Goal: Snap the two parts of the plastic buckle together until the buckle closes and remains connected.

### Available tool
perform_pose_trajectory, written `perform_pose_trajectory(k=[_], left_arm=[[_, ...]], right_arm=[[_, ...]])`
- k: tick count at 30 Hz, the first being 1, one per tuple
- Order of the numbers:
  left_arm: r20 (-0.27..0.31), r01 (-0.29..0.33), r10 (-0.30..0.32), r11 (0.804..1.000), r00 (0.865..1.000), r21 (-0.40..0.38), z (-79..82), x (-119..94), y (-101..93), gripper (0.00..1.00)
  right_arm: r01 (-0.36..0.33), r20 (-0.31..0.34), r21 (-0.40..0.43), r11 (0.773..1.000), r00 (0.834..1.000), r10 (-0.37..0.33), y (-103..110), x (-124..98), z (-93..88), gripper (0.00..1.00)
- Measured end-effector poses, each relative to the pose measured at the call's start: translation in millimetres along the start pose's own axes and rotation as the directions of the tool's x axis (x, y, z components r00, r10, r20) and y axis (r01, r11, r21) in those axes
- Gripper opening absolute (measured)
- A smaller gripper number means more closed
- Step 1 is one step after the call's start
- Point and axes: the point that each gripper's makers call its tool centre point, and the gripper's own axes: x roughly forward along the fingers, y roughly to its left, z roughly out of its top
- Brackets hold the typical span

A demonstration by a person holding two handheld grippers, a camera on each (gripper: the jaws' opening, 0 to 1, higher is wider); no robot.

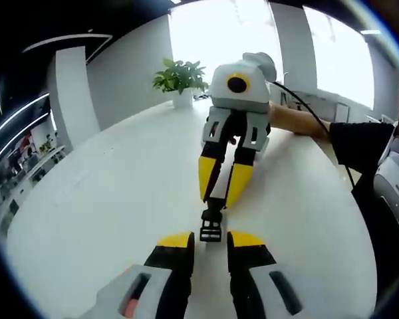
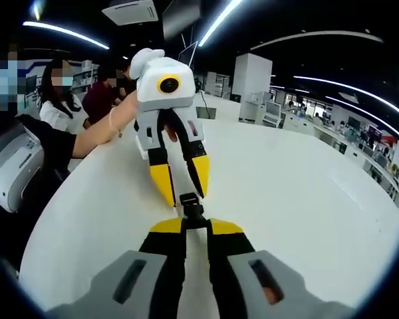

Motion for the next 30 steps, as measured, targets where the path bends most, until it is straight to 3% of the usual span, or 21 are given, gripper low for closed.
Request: perform_pose_trajectory(k=[30], left_arm=[[-0.014,0.003,-0.003,0.999,1.000,0.049,-0.2,0.6,-6.3,0.13]], right_arm=[[-0.012,0.012,-0.033,0.999,1.000,0.013,4.8,-2.3,5.7,0.12]])
